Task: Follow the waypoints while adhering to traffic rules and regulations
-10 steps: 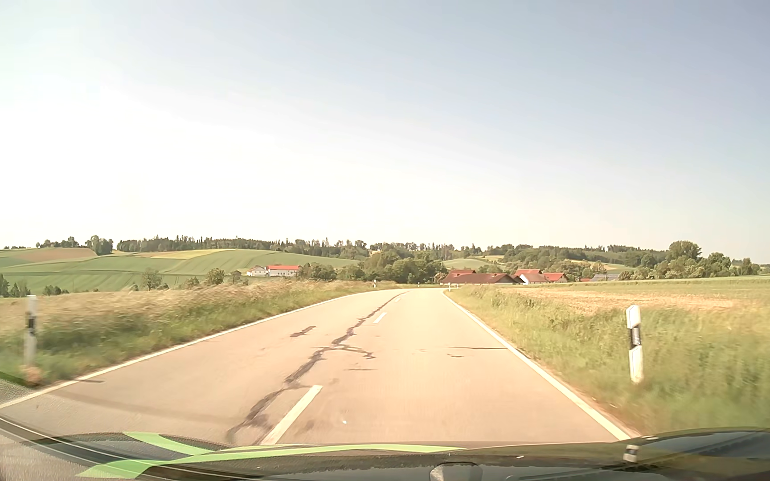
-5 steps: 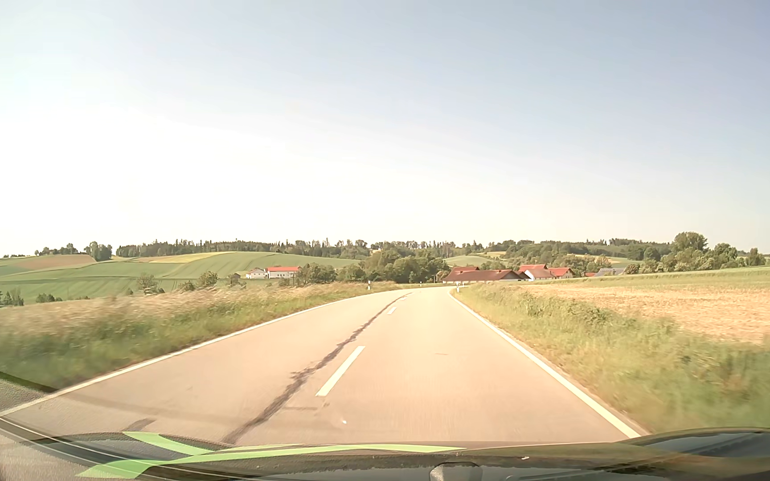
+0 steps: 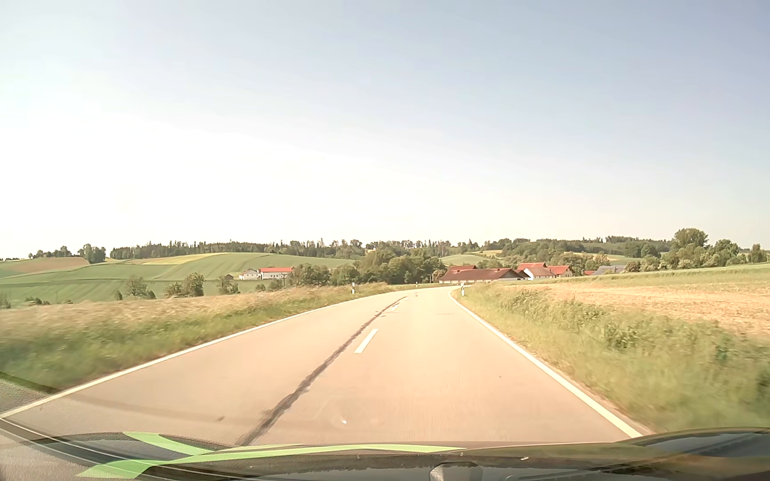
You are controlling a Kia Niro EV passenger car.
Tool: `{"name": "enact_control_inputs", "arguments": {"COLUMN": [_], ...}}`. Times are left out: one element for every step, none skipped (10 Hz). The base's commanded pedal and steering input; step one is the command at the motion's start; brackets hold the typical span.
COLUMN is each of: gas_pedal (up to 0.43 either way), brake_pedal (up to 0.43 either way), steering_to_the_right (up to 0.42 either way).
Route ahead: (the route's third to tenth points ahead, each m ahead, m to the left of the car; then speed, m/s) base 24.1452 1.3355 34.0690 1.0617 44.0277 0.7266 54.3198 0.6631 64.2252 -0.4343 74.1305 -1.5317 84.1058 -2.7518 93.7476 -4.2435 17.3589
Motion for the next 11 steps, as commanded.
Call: {"name": "enact_control_inputs", "arguments": {"gas_pedal": [0.197, 0.197, 0.197, 0.197, 0.197, 0.197, 0.197, 0.189, 0.189, 0.177, 0.169], "brake_pedal": [0.000, 0.000, 0.000, 0.000, 0.000, 0.000, 0.000, 0.000, 0.000, 0.000, 0.000], "steering_to_the_right": [0.003, 0.003, 0.004, 0.004, 0.003, 0.003, 0.003, 0.003, 0.003, 0.003, 0.003]}}
